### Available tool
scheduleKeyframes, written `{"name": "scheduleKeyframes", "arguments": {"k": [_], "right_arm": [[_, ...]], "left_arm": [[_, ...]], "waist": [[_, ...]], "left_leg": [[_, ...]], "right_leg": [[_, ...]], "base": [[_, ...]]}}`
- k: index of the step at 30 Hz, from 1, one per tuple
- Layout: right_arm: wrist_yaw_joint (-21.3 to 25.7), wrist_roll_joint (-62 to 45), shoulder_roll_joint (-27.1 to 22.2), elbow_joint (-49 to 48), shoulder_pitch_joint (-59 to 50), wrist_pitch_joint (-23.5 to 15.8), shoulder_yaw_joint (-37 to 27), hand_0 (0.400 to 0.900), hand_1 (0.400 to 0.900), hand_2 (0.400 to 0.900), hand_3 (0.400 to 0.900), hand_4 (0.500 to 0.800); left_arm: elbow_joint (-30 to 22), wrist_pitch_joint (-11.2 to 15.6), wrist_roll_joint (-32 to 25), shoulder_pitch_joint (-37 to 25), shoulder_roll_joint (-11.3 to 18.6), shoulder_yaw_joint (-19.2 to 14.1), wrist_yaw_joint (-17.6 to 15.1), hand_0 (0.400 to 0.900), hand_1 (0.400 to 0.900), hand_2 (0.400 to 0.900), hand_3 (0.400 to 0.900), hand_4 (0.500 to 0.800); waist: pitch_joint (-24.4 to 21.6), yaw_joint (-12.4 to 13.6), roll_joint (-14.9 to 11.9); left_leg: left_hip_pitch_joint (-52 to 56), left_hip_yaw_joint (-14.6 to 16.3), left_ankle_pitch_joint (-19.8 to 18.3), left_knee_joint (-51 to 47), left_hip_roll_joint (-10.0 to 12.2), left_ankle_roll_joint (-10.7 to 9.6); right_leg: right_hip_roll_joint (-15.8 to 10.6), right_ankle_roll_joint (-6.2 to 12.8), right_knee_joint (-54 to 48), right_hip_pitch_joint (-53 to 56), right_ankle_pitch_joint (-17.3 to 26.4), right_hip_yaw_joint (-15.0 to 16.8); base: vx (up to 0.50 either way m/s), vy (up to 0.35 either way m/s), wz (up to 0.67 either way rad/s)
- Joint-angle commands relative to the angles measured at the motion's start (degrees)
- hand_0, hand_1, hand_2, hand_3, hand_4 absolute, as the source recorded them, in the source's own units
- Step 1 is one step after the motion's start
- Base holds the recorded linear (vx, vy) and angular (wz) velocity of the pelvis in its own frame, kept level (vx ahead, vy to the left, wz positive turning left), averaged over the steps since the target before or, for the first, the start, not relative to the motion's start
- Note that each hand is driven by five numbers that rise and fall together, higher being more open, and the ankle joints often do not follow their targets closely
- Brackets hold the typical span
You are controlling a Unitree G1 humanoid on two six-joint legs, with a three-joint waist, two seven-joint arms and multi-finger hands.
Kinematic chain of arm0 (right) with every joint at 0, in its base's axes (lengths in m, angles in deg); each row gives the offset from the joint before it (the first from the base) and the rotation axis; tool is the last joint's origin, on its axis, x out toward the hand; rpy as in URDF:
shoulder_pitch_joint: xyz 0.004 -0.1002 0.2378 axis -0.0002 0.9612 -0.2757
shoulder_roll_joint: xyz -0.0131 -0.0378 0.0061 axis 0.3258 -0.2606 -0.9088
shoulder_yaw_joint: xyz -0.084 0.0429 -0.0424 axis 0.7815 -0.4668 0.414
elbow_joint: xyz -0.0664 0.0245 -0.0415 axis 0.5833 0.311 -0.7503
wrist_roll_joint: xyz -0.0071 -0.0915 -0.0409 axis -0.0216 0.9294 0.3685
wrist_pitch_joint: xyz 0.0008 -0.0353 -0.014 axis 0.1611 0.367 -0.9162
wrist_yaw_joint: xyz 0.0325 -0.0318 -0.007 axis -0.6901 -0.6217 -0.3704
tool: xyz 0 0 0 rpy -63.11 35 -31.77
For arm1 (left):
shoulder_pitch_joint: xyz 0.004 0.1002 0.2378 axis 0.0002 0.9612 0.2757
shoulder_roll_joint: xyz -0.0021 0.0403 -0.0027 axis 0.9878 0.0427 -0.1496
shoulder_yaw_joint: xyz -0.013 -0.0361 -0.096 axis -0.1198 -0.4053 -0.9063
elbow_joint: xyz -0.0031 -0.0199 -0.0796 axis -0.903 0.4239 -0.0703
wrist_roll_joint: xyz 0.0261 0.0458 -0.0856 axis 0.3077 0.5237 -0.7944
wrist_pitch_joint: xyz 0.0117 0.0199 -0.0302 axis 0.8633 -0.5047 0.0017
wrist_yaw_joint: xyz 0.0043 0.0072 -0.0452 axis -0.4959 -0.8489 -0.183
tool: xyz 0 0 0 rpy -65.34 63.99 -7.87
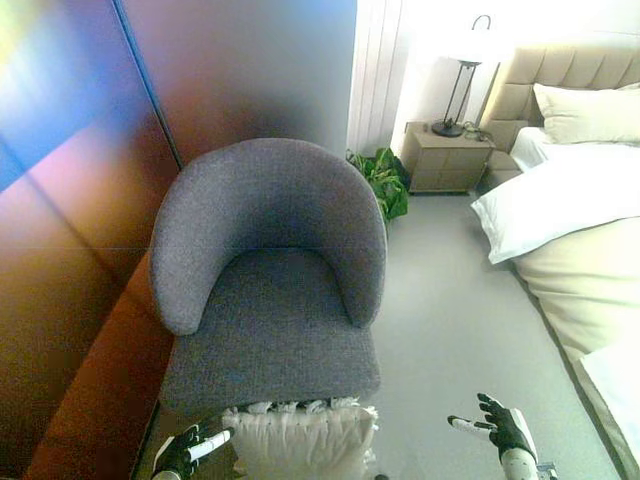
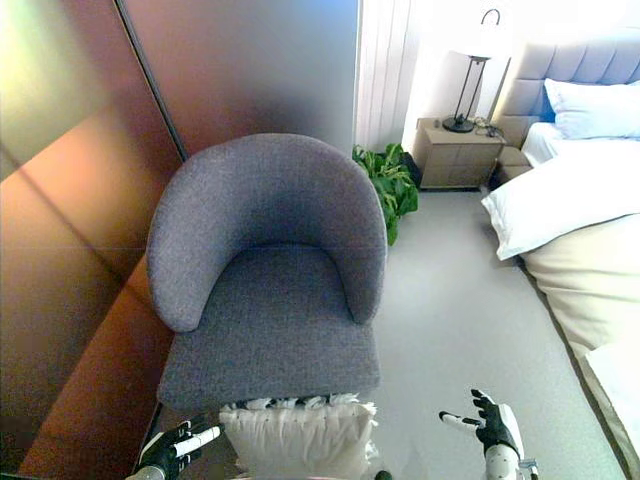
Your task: Pick up the pillow and put it on the sofa.
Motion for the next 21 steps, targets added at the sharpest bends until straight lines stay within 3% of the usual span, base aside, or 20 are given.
{"name": "scheduleKeyframes", "arguments": {"k": [1,7,11,21], "right_arm": [[4.09,-4.53,-6.18,-5.2,-8.68,-2.96,0.58,0.9,0.9,0.9,0.9,0.8],[9.51,-7.79,-7.76,-11.11,-13.44,-3.38,2.76,0.9,0.9,0.9,0.9,0.8],[11.87,-9.64,-9.21,-16.13,-15.36,-3.08,2.97,0.9,0.9,0.9,0.9,0.8],[16.01,-11.37,-11.25,-23.26,-20.12,-2.08,4.08,0.9,0.9,0.9,0.9,0.8]], "left_arm": [[-0.37,0.99,-4.27,-7.99,4.9,0.32,-1.98,0.9,0.9,0.9,0.9,0.8],[-2.56,-0.38,-8.49,-14.02,7.13,1.05,-4.63,0.9,0.9,0.9,0.9,0.8],[-3.12,0.32,-11.39,-16.96,8.27,1.11,-5.76,0.9,0.9,0.9,0.9,0.8],[-5.3,-0.61,-16.68,-25.25,9.99,2.54,-8.63,0.9,0.9,0.9,0.9,0.8]], "waist": [[7.75,-0.58,0.05],[15.39,-1.76,0.88],[18.99,-2.43,-0.14],[22.98,-3.55,-2.97]], "left_leg": [[-8.2,0.58,-2.8,8.04,1.48,0.92],[-18.9,0.36,-1.31,11.86,0.68,1.61],[-25.4,0.95,-0.61,13.89,0.22,1.73],[-39.04,0.01,-2.35,23.13,-1.11,2.18]], "right_leg": [[0.97,-0.51,8.78,-4.95,-9.27,3.51],[1.78,-1.77,14.3,-17.09,-7.99,5.78],[1.81,-1.53,17.15,-24.44,-6.67,6.7],[1.71,-1.59,25.87,-37.9,-6.87,7.23]], "base": [[-0.35,0.029,0.06],[-0.22,0.016,0.04],[-0.15,-0.016,0.03],[-0.08,-0.022,0.03]]}}
